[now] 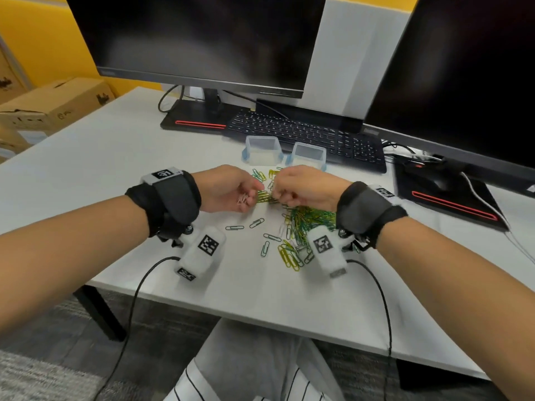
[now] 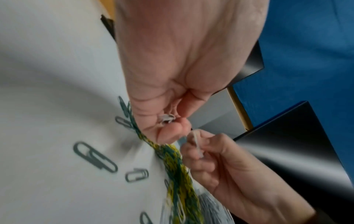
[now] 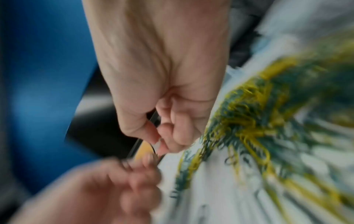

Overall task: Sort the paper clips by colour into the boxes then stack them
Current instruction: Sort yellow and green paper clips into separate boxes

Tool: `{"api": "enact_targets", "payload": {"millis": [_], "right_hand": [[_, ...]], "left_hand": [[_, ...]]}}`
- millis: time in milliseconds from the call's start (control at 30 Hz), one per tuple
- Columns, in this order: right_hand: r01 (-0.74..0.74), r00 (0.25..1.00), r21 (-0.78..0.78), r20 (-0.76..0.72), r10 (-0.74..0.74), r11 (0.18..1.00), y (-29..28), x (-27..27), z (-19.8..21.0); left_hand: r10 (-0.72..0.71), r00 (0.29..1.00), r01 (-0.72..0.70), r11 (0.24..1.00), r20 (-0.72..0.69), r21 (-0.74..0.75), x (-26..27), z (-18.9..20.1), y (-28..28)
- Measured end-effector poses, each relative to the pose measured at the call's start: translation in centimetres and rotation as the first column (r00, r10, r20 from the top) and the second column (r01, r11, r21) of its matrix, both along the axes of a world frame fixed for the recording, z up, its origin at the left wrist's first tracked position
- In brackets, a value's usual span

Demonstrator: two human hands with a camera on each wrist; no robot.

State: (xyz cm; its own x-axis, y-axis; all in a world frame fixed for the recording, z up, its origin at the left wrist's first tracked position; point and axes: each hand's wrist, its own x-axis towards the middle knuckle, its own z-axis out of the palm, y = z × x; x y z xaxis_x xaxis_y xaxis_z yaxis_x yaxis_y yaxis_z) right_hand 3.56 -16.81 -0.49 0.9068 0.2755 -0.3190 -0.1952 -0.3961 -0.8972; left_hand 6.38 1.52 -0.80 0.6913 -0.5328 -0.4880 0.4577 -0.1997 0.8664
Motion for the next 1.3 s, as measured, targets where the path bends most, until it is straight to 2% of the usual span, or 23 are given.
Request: {"api": "enact_targets", "payload": {"millis": [33, 100, 167, 200, 267, 333, 367, 433, 500, 567, 633, 700, 767, 800, 867, 933, 967, 1000, 1067, 1100, 1133, 1200, 1300], "right_hand": [[0.103, 0.991, 0.252, -0.109, -0.077, 0.962, -0.8, -0.2, -0.1], [0.268, 0.945, 0.549, -0.308, -0.106, 0.792, -2.2, -0.8, -0.3], [0.352, 0.905, 0.630, -0.417, -0.081, 0.692, -3.3, -1.5, -0.3], [0.357, 0.899, 0.608, -0.429, -0.085, 0.709, -3.7, -1.8, -0.1], [0.292, 0.920, 0.412, -0.368, -0.136, 0.863, -4.1, -2.5, 0.0], [0.184, 0.962, 0.008, -0.208, -0.178, 0.983, -3.9, -3.1, 0.1], [0.134, 0.981, -0.212, -0.111, -0.160, 0.968, -3.6, -3.3, 0.1], [0.057, 0.998, -0.570, 0.053, -0.033, 0.819, -2.8, -3.7, 0.1], [0.033, 0.991, -0.745, 0.109, 0.072, 0.666, -1.8, -3.8, -0.1], [0.020, 0.987, -0.802, 0.112, 0.119, 0.597, -1.3, -3.6, -0.5], [0.017, 0.986, -0.806, 0.112, 0.124, 0.592, -1.6, -3.4, -0.8], [0.015, 0.985, -0.775, 0.120, 0.124, 0.631, -2.2, -3.3, -0.8], [0.012, 0.985, -0.686, 0.134, 0.111, 0.727, -3.2, -3.6, -0.3], [0.021, 0.985, -0.614, 0.147, 0.089, 0.789, -3.7, -3.9, 0.0], [0.039, 0.989, -0.408, 0.148, 0.024, 0.912, -4.6, -4.4, 0.5], [0.037, 0.998, -0.082, 0.049, -0.033, 0.996, -5.2, -4.9, 0.6], [0.044, 0.999, 0.125, -0.026, -0.041, 0.991, -5.4, -5.1, 0.5], [0.071, 0.994, 0.336, -0.107, -0.037, 0.939, -5.6, -5.2, 0.3], [0.173, 0.972, 0.649, -0.236, -0.020, 0.741, -5.7, -5.4, -0.1], [0.232, 0.959, 0.720, -0.280, -0.032, 0.654, -5.7, -5.3, -0.5], [0.290, 0.943, 0.746, -0.328, -0.049, 0.599, -5.6, -5.2, -1.0], [0.419, 0.894, 0.707, -0.432, -0.121, 0.569, -5.2, -4.8, -1.9], [0.541, 0.816, 0.635, -0.555, -0.162, 0.552, -4.4, -4.4, -2.7]], "left_hand": [[-0.030, 1.000, 0.030, 0.999, -0.003, 0.032, -0.2, 0.0, -0.5], [-0.166, 0.979, 0.134, 0.962, 0.120, 0.239, -1.0, 0.1, -1.7], [-0.416, 0.858, 0.200, 0.811, 0.302, 0.550, -1.6, 0.0, -3.0], [-0.544, 0.765, 0.203, 0.712, 0.346, 0.672, -1.8, -0.2, -3.6], [-0.702, 0.628, 0.190, 0.556, 0.335, 0.809, -2.2, -0.4, -4.7], [-0.768, 0.548, 0.138, 0.474, 0.332, 0.870, -2.5, -0.5, -5.7], [-0.785, 0.521, 0.103, 0.448, 0.335, 0.888, -2.6, -0.5, -6.1], [-0.805, 0.492, 0.065, 0.415, 0.332, 0.908, -2.7, -0.4, -6.6], [-0.815, 0.483, 0.073, 0.402, 0.320, 0.913, -2.7, -0.3, -6.6], [-0.804, 0.499, 0.090, 0.418, 0.323, 0.904, -2.4, -0.3, -6.4], [-0.765, 0.530, 0.103, 0.486, 0.365, 0.868, -2.0, -0.2, -5.9], [-0.662, 0.595, 0.123, 0.635, 0.455, 0.762, -1.5, -0.2, -5.2], [-0.466, 0.735, 0.143, 0.817, 0.493, 0.559, -1.0, -0.1, -4.5], [-0.346, 0.824, 0.145, 0.894, 0.448, 0.423, -0.8, -0.1, -4.3], [-0.136, 0.966, 0.111, 0.986, 0.219, 0.124, -0.5, -0.2, -4.2], [-0.014, 0.998, 0.006, 0.991, -0.064, -0.135, -0.4, 0.0, -4.2], [0.017, 0.985, -0.055, 0.973, -0.171, -0.223, -0.5, 0.1, -4.3], [0.048, 0.967, -0.121, 0.950, -0.249, -0.289, -0.5, 0.2, -4.4], [0.096, 0.940, -0.227, 0.894, -0.328, -0.387, -0.9, 0.5, -4.8], [0.111, 0.934, -0.259, 0.866, -0.340, -0.428, -1.2, 0.7, -5.2], [0.126, 0.934, -0.279, 0.842, -0.335, -0.462, -1.6, 1.0, -5.6], [0.172, 0.953, -0.277, 0.825, -0.249, -0.493, -2.1, 1.7, -6.7], [0.151, 0.982, -0.093, 0.915, 0.118, -0.392, -3.1, 2.6, -8.8]]}}
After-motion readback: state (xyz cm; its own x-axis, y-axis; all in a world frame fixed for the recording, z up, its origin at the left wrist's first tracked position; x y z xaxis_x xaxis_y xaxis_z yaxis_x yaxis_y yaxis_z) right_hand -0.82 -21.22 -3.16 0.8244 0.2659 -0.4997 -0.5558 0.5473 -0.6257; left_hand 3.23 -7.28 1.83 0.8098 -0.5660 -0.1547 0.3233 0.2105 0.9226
